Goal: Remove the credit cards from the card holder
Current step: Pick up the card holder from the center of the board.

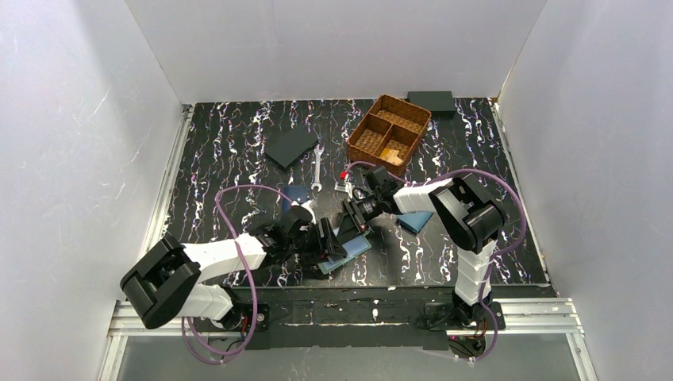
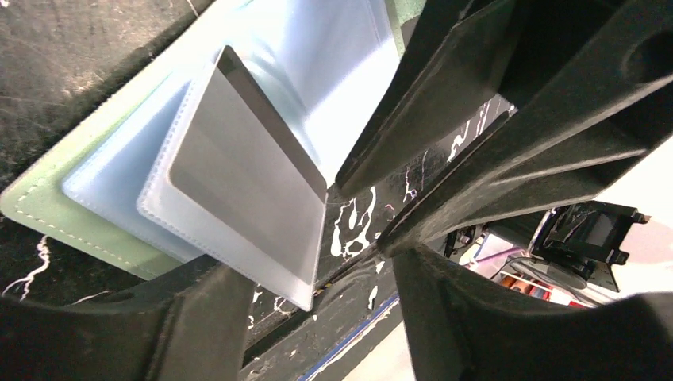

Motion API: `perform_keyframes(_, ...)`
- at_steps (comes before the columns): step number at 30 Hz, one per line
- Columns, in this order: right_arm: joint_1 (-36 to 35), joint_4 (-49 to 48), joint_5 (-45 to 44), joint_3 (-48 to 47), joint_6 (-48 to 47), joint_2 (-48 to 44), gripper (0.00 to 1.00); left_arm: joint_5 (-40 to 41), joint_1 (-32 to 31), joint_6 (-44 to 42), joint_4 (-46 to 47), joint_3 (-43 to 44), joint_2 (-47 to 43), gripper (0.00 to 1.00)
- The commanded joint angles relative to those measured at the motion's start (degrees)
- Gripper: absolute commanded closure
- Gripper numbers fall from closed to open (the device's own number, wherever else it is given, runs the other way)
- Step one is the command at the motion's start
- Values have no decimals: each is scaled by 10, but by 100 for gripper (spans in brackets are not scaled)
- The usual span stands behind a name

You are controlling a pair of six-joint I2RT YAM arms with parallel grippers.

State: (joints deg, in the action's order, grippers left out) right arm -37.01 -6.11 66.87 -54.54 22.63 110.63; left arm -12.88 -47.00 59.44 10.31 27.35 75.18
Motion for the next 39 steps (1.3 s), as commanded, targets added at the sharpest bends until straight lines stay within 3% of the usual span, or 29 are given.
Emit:
perform_keyframes(1,14,115,2,-36,-101,-20,61,37,15,10,-15,-15,-17,45)
perform_keyframes(12,29,217,-49,-66,-222,-27,61,49,46,54,13,-59,-61,63)
perform_keyframes(14,30,243,-48,-77,-260,-24,60,43,53,46,28,-65,-63,74)
perform_keyframes(16,35,271,-39,-84,-297,-27,59,29,59,33,54,-67,-52,98)
perform_keyframes(17,37,284,-38,-88,-320,-31,58,21,60,19,64,-66,-43,100)
perform_keyframes(23,41,367,-72,-109,-427,-69,54,-44,71,-68,85,-34,17,100)
perform_keyframes(31,42,376,-79,-110,-438,-76,54,-80,76,-90,85,-5,68,97)
perform_keyframes(39,42,379,-96,-113,-439,-72,53,-68,79,-138,87,-8,18,100)
